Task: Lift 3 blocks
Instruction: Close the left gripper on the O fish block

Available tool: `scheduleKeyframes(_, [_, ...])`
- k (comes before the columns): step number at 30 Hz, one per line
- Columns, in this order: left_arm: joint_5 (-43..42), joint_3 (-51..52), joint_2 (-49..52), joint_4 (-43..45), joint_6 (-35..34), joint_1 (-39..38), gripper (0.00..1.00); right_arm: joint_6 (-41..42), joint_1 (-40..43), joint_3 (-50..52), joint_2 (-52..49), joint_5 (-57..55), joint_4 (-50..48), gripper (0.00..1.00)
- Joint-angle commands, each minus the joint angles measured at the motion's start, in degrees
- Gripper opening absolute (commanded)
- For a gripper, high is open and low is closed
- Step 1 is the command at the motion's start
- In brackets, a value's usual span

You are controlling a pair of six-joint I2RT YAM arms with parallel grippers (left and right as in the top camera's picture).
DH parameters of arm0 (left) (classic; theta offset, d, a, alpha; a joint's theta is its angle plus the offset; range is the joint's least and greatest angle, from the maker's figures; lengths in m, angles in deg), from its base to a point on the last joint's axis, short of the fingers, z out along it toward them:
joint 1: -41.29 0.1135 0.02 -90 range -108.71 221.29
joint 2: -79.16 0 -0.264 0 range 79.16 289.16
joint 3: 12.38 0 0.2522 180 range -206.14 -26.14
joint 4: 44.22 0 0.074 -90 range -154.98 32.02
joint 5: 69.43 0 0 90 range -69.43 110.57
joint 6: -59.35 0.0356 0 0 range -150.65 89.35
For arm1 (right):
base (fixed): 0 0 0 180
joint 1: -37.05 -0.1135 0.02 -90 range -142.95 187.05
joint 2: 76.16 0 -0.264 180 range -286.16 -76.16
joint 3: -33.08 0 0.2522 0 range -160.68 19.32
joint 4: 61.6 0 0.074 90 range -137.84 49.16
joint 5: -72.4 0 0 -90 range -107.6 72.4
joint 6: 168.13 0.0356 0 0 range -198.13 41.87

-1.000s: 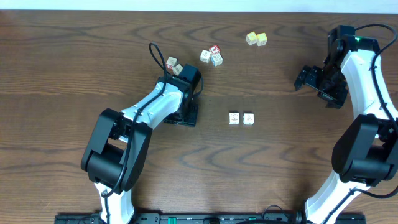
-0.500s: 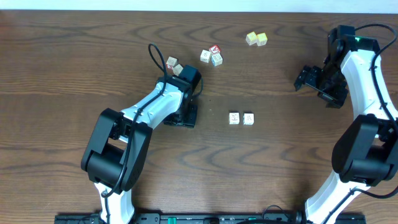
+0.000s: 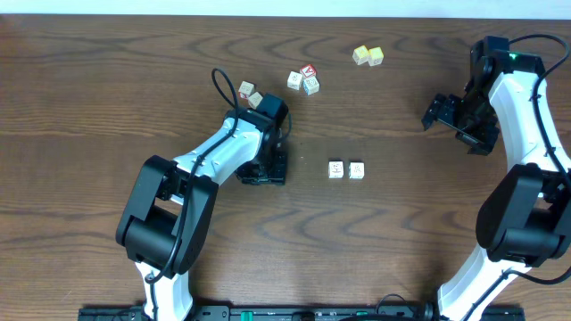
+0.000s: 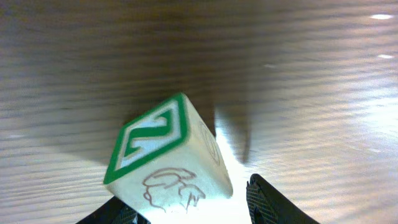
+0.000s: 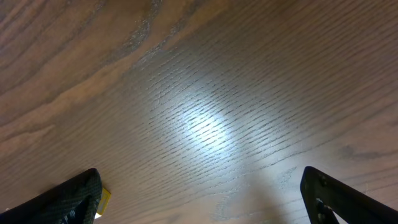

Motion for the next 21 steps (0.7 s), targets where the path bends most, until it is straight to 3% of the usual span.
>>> scheduleKeyframes(1, [-8.61,-1.2,-1.55,0.39,-0.61,0.02,0.49,0.83,0.17,-0.85,1.86,-0.33,0.0,0.99])
scheduleKeyframes(6, [-8.31,-1.31,-3.48,0.22,0.28,0.15,0.47,0.83,0.17,-0.85,1.86,-0.33,0.0,0.99])
scheduleKeyframes(11, [9.75,-1.31,-8.02,0.26,3.91,0.17,0.65,0.83,0.17,-0.85,1.86,-0.33,0.0,0.99])
scheduleKeyframes(14, [18.99,-1.29,-8.98,0.5,6.75,0.17,0.66,0.83,0.17,-0.85,1.86,-0.33,0.0,0.99])
scheduleKeyframes(17, [18.93,-1.27,-8.28,0.74,8.79,0.09,0.66,0.83,0.17,-0.85,1.86,-0.33,0.0,0.99])
scheduleKeyframes(21, [12.09,-1.07,-6.01,1.05,15.8,-1.18,0.67,0.83,0.17,-0.85,1.86,-0.33,0.0,0.99])
